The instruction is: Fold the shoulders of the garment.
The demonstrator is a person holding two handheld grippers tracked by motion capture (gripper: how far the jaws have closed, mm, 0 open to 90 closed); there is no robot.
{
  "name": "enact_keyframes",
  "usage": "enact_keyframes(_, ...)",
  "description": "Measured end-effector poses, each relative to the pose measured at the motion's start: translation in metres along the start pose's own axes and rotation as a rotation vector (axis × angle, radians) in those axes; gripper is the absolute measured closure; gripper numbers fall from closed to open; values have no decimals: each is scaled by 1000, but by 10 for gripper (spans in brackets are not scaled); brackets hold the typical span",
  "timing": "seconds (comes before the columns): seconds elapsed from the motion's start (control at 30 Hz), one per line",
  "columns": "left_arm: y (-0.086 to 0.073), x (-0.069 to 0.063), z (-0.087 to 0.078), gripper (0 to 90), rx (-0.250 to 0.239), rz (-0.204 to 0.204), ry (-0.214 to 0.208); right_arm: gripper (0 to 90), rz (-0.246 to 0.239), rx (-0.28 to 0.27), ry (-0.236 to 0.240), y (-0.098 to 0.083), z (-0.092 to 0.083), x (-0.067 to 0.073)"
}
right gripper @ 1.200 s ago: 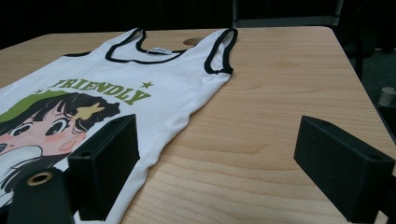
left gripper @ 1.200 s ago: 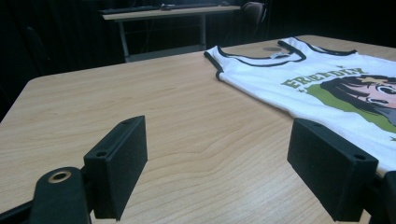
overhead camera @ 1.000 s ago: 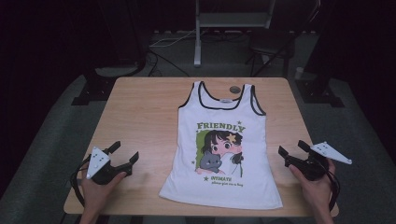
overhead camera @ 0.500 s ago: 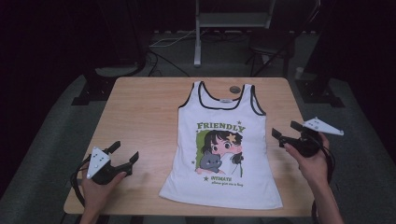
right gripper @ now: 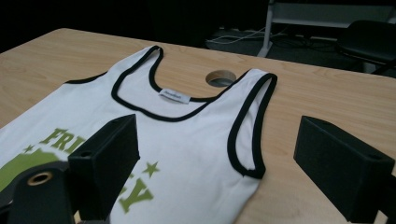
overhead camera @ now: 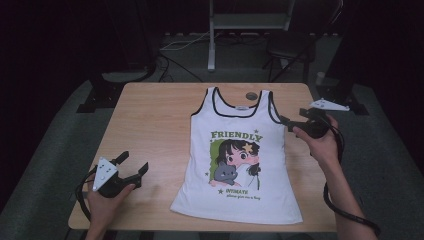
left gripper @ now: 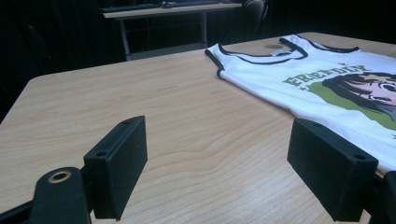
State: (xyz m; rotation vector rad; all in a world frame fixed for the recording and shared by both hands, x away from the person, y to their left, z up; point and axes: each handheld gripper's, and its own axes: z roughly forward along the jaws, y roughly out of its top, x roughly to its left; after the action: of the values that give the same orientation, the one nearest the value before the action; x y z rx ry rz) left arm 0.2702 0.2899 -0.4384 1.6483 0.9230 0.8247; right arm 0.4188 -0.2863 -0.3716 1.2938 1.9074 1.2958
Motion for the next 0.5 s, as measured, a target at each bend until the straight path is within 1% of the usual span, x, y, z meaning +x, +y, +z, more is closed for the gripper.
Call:
enact_keyframes(0.07,0,0,0,196,1,2,1,136,14,5,2,4,7,-2)
enact_keyframes(0.23,0,-1,1,196,4,12,2,137,15,30,3,14,25,-8)
enact_keyframes(0.27,0,-1,0,196,6,13,2,137,21,41,1,17,32,-11)
enact_keyframes(0.3,0,-1,0,196,5,14,2,137,21,41,1,17,32,-11)
enact_keyframes(0.33,0,-2,0,196,5,15,3,137,29,53,-3,20,40,-15)
enact_keyframes(0.5,0,-1,0,196,4,11,6,152,35,84,0,27,61,-23)
